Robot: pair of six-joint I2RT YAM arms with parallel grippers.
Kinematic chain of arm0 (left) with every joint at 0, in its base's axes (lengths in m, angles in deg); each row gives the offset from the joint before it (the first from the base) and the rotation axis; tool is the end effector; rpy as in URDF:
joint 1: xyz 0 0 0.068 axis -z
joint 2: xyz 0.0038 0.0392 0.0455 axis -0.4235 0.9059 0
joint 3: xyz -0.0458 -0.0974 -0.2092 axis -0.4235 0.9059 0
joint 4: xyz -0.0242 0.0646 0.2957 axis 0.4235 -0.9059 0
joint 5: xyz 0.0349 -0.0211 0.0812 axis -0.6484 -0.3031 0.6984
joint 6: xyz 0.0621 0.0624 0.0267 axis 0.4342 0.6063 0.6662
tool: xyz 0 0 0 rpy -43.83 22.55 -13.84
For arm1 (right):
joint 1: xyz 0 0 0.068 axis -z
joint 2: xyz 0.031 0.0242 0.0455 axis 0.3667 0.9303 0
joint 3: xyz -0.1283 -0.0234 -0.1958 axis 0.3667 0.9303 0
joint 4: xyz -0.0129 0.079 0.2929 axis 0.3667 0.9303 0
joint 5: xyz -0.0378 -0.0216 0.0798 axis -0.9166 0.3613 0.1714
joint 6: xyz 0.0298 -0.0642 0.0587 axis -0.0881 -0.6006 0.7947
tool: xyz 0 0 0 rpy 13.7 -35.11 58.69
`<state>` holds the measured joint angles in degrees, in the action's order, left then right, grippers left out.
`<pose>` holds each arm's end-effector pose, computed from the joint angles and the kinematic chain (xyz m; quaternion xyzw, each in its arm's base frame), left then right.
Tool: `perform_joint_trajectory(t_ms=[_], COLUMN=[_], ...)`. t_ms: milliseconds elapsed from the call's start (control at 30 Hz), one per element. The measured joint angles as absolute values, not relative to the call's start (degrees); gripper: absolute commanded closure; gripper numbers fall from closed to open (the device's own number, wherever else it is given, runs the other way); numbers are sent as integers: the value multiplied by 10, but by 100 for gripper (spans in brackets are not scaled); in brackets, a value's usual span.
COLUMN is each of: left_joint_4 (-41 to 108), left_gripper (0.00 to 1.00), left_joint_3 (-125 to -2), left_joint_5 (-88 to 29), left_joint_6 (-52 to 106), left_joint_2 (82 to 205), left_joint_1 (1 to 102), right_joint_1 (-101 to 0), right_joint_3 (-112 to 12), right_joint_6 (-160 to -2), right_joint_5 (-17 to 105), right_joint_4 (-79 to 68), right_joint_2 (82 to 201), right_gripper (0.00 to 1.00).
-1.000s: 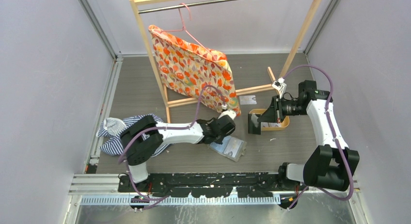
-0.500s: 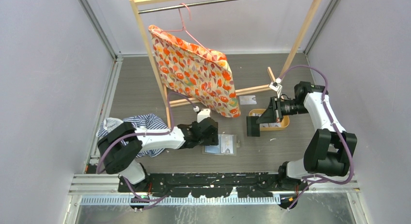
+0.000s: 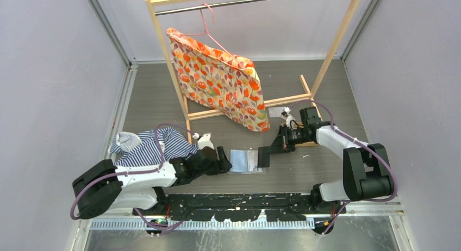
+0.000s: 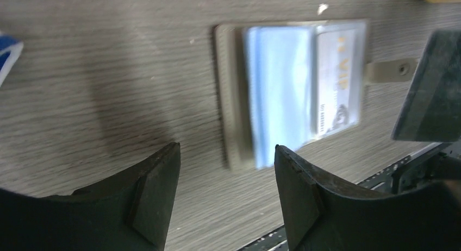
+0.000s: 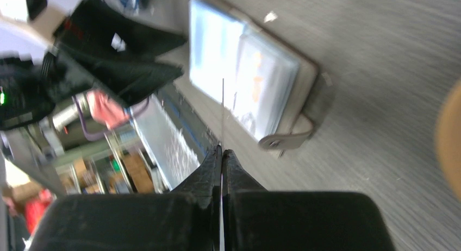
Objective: Put the credit cards into the card holder
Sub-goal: Insert the credit card into the card holder.
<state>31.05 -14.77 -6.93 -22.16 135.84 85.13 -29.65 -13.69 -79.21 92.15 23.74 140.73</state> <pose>0.1647 -0.2447 0.0564 -0.0539 0.9139 -0.2773 0.2914 0.2677 0.1072 0.0781 -0.0755 0.8710 0.4788 0.0796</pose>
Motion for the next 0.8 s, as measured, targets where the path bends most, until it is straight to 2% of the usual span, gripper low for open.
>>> perform_joint_trajectory(t_ms=[200, 333, 800], left_joint_4=[380, 401, 429], left_gripper=[39, 44, 47], left_joint_3=[-114, -112, -110], left_joint_5=[-71, -71, -96], left_joint_6=[-225, -226, -245], left_joint_2=[1347, 1347, 1385], left_joint_1=[845, 837, 823], right_joint_1=[-350, -386, -408], right_joint_3=[-87, -87, -87], right_joint_6=[-589, -544, -537], right_joint_5=[839, 793, 725], right_joint_4=[5, -78, -83], right_joint_2=[1422, 1439, 1456], right_gripper=[99, 99, 99])
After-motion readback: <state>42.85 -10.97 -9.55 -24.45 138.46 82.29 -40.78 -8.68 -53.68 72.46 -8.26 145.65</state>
